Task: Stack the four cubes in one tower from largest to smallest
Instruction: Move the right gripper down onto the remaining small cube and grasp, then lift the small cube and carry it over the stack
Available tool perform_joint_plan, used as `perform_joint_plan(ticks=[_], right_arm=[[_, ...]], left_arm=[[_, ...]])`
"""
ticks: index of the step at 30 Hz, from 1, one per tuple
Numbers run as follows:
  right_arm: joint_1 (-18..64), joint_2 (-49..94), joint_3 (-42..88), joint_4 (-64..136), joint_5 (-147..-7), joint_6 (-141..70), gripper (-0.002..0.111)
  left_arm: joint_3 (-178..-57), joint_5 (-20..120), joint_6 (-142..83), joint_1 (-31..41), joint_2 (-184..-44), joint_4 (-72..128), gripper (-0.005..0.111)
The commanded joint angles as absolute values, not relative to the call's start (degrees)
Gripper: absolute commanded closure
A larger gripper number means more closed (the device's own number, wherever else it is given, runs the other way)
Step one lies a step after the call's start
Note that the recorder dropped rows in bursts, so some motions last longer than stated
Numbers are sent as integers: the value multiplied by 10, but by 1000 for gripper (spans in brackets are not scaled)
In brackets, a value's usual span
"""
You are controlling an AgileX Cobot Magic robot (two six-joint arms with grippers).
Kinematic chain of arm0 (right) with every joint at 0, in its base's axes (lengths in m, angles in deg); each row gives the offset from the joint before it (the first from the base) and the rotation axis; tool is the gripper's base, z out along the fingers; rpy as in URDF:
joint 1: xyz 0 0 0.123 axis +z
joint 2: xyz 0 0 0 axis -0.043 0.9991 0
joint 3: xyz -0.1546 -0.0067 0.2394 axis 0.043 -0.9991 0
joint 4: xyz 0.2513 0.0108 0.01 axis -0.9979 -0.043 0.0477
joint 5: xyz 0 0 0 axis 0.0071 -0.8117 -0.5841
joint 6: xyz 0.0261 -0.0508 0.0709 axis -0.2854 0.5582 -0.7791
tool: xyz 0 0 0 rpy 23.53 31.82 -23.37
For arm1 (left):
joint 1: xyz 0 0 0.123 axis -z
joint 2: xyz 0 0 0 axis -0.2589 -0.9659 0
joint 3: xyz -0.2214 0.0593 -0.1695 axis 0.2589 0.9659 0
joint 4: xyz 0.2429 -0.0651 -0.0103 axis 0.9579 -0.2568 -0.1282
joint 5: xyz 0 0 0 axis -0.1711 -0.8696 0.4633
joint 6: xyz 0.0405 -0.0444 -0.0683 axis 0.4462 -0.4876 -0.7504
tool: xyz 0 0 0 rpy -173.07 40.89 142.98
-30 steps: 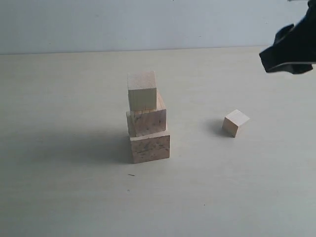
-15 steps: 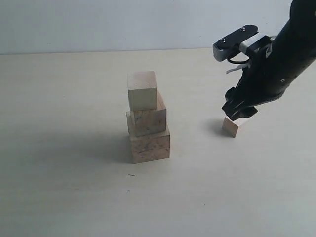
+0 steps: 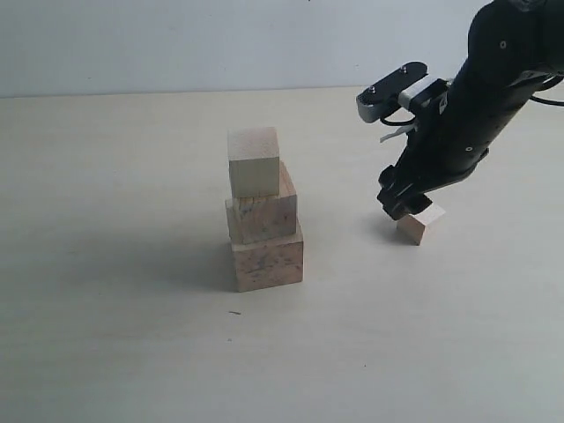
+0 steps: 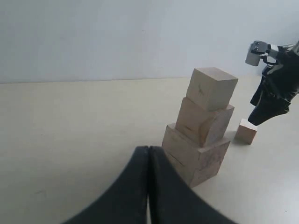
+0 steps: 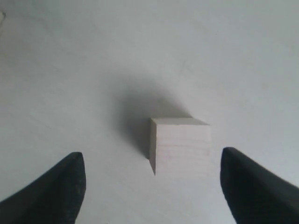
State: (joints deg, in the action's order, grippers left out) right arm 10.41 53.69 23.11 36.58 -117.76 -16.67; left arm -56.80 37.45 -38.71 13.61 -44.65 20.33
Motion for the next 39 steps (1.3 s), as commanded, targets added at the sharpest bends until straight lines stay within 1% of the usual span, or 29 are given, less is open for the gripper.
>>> perform_joint_plan(ticks=[1, 16, 22, 29, 32, 39], right_arm=[[97, 558, 235, 378, -1177, -162, 33], [84, 607, 235, 388, -1159, -162, 33], [81, 609, 235, 388, -1146, -171, 39], [78, 628, 235, 388, -1143, -179, 41], [78, 628, 235, 388, -1135, -186, 48], [78, 619, 235, 387, -1156, -230, 89]], left_arm=[[-566, 376, -386, 135, -443, 202, 107], [-566, 376, -386, 135, -443, 202, 107], [-566, 376, -386, 135, -443, 202, 107], [-566, 376, -386, 135, -443, 202, 107], [-566, 376, -386, 135, -443, 202, 107], [-566, 376, -386, 135, -443, 202, 107]])
